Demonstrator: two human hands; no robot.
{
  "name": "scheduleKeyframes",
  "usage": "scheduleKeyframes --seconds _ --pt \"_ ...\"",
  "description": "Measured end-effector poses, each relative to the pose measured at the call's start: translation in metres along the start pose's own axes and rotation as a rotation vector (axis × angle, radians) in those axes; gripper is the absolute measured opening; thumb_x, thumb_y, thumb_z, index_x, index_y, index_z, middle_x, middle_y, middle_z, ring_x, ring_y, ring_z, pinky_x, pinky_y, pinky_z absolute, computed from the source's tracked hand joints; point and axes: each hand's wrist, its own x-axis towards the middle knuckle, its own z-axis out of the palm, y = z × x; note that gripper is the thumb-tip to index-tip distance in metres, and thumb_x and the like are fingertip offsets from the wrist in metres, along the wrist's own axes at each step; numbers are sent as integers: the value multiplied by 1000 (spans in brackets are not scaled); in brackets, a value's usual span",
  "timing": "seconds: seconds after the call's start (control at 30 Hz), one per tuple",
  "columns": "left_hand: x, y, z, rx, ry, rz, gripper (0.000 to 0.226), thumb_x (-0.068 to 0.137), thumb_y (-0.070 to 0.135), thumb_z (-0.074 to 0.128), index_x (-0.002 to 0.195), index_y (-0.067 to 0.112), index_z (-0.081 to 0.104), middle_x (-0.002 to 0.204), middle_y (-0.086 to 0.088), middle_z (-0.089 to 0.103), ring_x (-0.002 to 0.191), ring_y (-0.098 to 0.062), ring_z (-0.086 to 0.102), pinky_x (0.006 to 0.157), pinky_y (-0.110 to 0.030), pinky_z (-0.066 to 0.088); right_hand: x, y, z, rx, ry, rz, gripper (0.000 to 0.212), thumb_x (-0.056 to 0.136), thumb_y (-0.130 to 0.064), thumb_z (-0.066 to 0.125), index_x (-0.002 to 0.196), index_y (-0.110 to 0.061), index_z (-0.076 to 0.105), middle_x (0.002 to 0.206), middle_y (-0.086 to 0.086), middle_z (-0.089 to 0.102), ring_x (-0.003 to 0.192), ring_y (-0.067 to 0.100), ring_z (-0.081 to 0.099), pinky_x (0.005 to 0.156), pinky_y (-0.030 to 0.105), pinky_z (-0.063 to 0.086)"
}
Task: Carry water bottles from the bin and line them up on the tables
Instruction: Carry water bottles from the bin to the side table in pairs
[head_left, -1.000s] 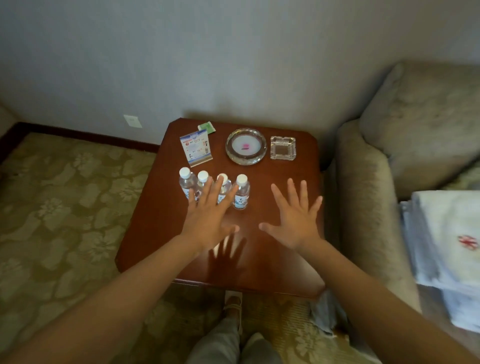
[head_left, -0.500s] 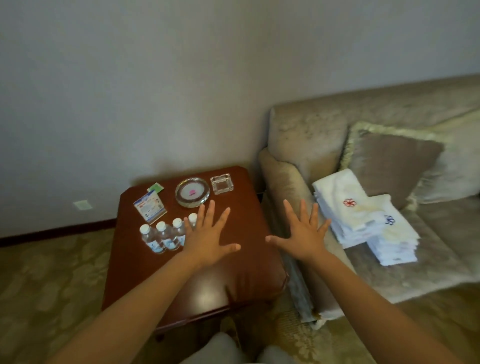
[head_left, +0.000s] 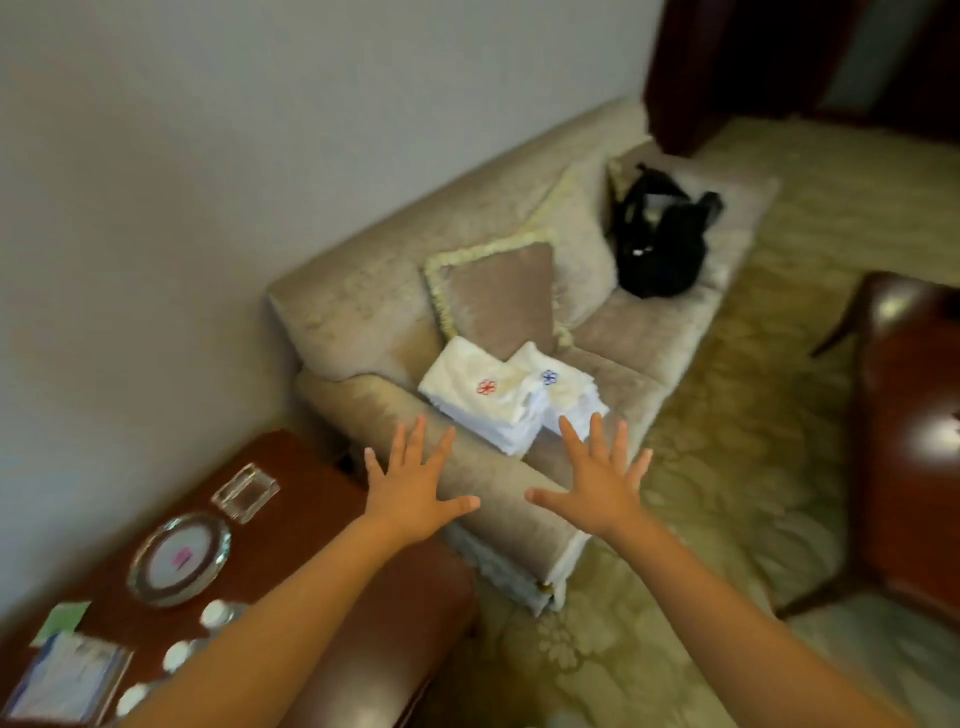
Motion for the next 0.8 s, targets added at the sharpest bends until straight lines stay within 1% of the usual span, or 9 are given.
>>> scheduleKeyframes --seconds 0.03,0.1,0.17,0.3,0.37,0.43,0.47,0.63,0.8 --pt "7 7 -1 16 -17 40 101 77 86 31 153 39 -16 158 -3 -33 146 -29 -28 114 -67 -6 -7 8 -2 13 13 44 110 75 -81 56 156 -42 -9 162 3 -29 143 36 -37 109 66 -21" --pt "20 23 1 57 -39 138 111 58 98 9 150 42 -21 156 -2 -36 146 -30 -27 113 -68 -5 -26 23 -5 32 38 136 109 76 -80 56 156 -42 -9 162 3 -28 143 35 -37 110 65 -22" --pt "30 42 7 90 -61 241 122 42 101 -7 149 44 -23 155 -1 -38 146 -30 -29 112 -69 -2 -48 40 -6 53 68 240 108 77 -79 56 156 -41 -9 163 4 -27 144 34 -36 110 64 -22" --pt "39 97 16 136 -116 424 127 38 101 -9 149 42 -22 154 0 -40 144 -27 -33 113 -68 -5 -97 77 -1 85 132 461 109 76 -81 54 156 -41 -8 164 4 -25 145 35 -33 112 65 -19" --pt "38 131 20 170 -136 510 119 51 102 4 150 42 -19 156 0 -37 145 -27 -31 114 -67 -6 -124 98 2 94 149 567 110 75 -82 54 156 -41 -10 164 4 -24 146 35 -32 112 65 -19" --pt "34 166 25 187 -152 587 103 74 90 32 152 42 -16 157 0 -35 145 -27 -30 115 -65 -7 -149 119 3 110 169 659 111 75 -82 54 156 -41 -10 164 5 -24 146 35 -32 112 65 -19" --pt "33 184 28 192 -154 625 100 78 84 38 152 42 -16 157 0 -34 145 -26 -30 115 -65 -8 -161 129 3 118 181 699 112 75 -83 53 156 -41 -11 164 5 -24 146 36 -32 111 66 -18" --pt "23 273 43 220 -175 792 99 80 81 44 152 44 -14 157 1 -35 145 -25 -32 115 -64 -8 -209 188 -6 150 237 841 112 75 -82 53 156 -39 -11 164 6 -24 145 38 -33 111 66 -18" --pt "12 374 60 269 -155 882 99 80 81 43 152 45 -14 157 0 -34 145 -26 -31 115 -64 -10 -244 265 -22 177 285 911 112 75 -82 53 156 -40 -11 164 6 -23 145 38 -32 111 66 -18"
